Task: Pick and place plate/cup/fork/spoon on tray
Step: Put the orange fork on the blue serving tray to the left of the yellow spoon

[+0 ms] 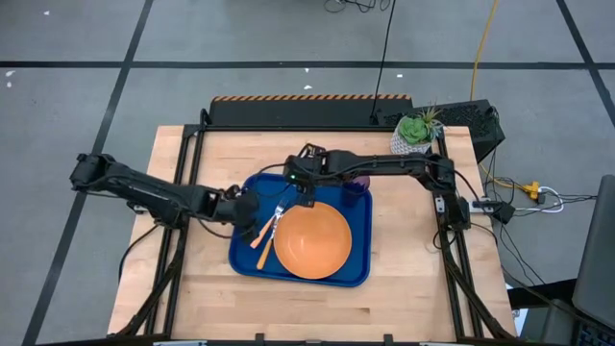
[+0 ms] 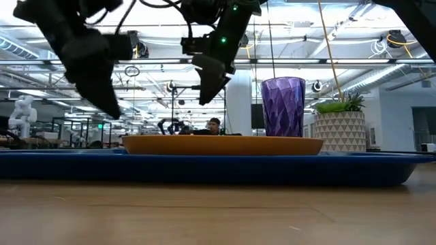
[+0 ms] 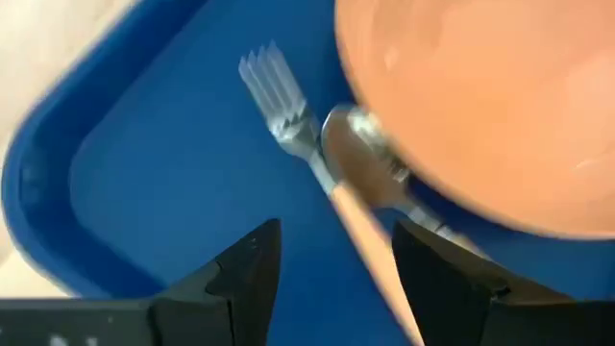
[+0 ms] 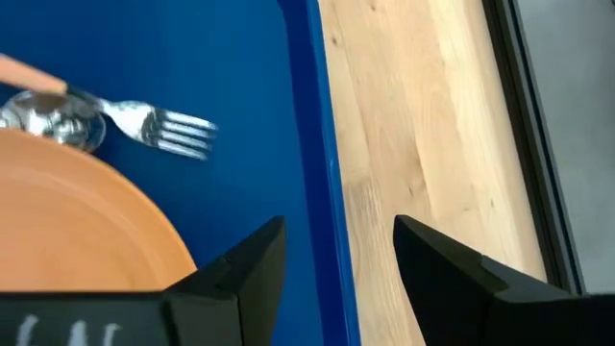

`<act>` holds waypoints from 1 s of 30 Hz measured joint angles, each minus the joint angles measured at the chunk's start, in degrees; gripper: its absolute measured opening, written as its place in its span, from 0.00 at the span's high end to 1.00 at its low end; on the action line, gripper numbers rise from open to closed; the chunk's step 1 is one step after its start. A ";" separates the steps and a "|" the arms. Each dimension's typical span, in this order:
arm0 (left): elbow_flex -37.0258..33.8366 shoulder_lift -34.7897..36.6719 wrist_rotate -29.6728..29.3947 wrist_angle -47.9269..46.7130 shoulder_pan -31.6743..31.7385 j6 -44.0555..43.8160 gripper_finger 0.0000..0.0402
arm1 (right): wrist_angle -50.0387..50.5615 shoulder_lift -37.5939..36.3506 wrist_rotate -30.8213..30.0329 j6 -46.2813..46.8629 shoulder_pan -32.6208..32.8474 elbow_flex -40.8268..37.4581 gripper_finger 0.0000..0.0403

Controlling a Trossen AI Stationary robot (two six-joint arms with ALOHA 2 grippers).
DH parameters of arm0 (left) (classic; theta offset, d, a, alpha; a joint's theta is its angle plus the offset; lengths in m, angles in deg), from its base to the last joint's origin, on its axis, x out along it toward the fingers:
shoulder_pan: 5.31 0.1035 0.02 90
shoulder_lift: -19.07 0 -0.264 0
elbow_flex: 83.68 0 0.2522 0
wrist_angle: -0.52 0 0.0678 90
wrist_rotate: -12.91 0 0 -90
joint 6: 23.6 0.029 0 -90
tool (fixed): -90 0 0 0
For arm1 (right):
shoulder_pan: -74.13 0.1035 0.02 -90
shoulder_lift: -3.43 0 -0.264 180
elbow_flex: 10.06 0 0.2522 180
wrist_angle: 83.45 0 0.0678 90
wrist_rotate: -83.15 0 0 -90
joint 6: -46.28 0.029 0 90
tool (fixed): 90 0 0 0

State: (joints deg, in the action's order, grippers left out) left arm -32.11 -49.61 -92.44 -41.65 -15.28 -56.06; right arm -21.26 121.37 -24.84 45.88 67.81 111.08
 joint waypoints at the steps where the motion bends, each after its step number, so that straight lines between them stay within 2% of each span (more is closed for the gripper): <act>1: 0.34 -1.25 0.14 -1.36 0.00 -0.72 0.50 | 0.74 -0.19 0.02 0.00 0.00 0.00 0.54; 8: 3.55 -9.69 2.64 -5.08 0.00 -4.13 0.50 | 6.20 -0.58 0.02 0.02 0.00 0.00 0.54; 16: 6.84 -10.92 3.47 -4.63 -0.18 -5.45 0.50 | 11.30 -0.64 0.04 1.49 0.00 0.00 0.54; 26: 6.74 -11.01 5.44 -7.06 -0.81 -10.37 0.50 | 13.79 -0.64 0.04 2.78 0.02 0.00 0.54; 30: 6.65 -14.98 5.49 -6.77 -0.98 -11.15 0.50 | 14.54 -0.64 0.06 3.38 0.02 0.00 0.54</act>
State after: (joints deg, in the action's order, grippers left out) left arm -25.46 -64.59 -86.95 -48.41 -16.27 -67.21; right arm -6.72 120.73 -24.78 49.25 67.83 111.08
